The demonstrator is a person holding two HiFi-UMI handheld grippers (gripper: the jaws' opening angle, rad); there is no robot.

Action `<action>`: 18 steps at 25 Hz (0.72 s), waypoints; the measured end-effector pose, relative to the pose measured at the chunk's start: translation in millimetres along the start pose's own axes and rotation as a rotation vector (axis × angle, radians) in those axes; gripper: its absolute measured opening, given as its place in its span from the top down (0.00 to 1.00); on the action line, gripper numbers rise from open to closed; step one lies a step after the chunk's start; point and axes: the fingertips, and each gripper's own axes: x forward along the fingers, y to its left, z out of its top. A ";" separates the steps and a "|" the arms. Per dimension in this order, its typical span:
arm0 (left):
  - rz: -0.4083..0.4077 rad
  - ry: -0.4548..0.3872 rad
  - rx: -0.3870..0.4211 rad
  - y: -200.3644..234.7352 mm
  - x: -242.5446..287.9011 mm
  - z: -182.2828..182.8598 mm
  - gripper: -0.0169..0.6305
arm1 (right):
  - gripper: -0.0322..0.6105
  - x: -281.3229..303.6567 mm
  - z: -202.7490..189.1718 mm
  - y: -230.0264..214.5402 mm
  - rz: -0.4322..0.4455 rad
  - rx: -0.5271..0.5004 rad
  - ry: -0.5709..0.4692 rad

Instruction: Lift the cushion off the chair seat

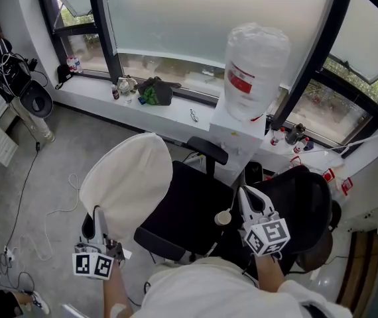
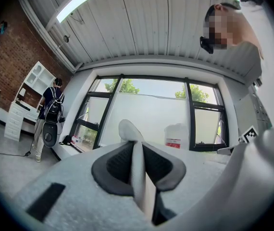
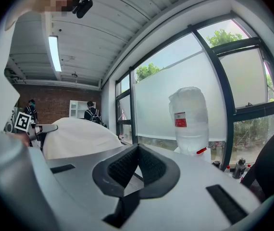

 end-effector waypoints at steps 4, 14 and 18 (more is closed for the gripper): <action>-0.002 0.002 -0.002 -4.6 -2.9 -0.8 0.90 | 0.95 -7.3 -0.5 -4.9 -0.014 0.018 -0.014; -0.023 0.014 0.004 -17.1 0.2 -2.7 0.90 | 0.95 -18.5 -5.3 -9.5 -0.015 0.011 -0.014; -0.028 0.015 0.007 -18.6 3.1 -1.5 0.90 | 0.95 -19.6 -4.9 -11.1 -0.017 0.012 -0.016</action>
